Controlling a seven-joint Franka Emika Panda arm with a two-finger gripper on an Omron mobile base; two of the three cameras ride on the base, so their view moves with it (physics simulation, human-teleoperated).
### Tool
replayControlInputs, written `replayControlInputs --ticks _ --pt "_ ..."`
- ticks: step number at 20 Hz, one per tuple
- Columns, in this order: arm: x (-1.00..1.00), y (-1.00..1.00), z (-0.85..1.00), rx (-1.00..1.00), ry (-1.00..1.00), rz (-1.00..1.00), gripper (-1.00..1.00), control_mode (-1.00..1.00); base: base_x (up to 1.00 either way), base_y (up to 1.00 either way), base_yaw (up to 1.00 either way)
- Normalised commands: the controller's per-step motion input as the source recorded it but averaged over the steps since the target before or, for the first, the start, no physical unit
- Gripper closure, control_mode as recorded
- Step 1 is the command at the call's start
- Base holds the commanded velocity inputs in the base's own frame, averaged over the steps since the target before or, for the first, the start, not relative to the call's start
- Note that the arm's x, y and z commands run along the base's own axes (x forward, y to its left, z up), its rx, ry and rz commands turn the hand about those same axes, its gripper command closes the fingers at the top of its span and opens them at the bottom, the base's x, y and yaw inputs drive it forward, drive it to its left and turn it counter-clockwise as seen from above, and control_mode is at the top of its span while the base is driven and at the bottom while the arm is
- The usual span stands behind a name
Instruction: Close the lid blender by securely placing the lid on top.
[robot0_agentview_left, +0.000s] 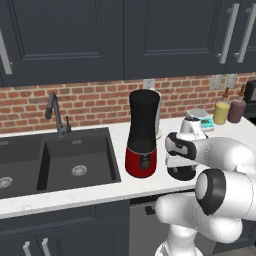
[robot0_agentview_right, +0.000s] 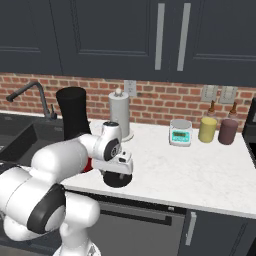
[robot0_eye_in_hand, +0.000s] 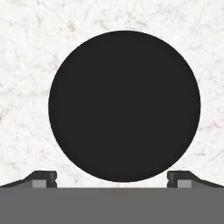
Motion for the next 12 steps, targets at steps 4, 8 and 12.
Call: replayControlInputs --ticks 4,8,12 --pt "0.2 0.0 -0.22 0.0 0.0 0.01 -1.0 -1.0 0.0 0.0 0.0" --pt "0.25 -0.03 -0.26 0.0 0.0 0.01 -1.0 -1.0 0.0 0.0 0.0" --pt "0.24 -0.08 -0.26 0.01 0.0 0.02 -1.0 -1.0 0.0 0.0 0.0"
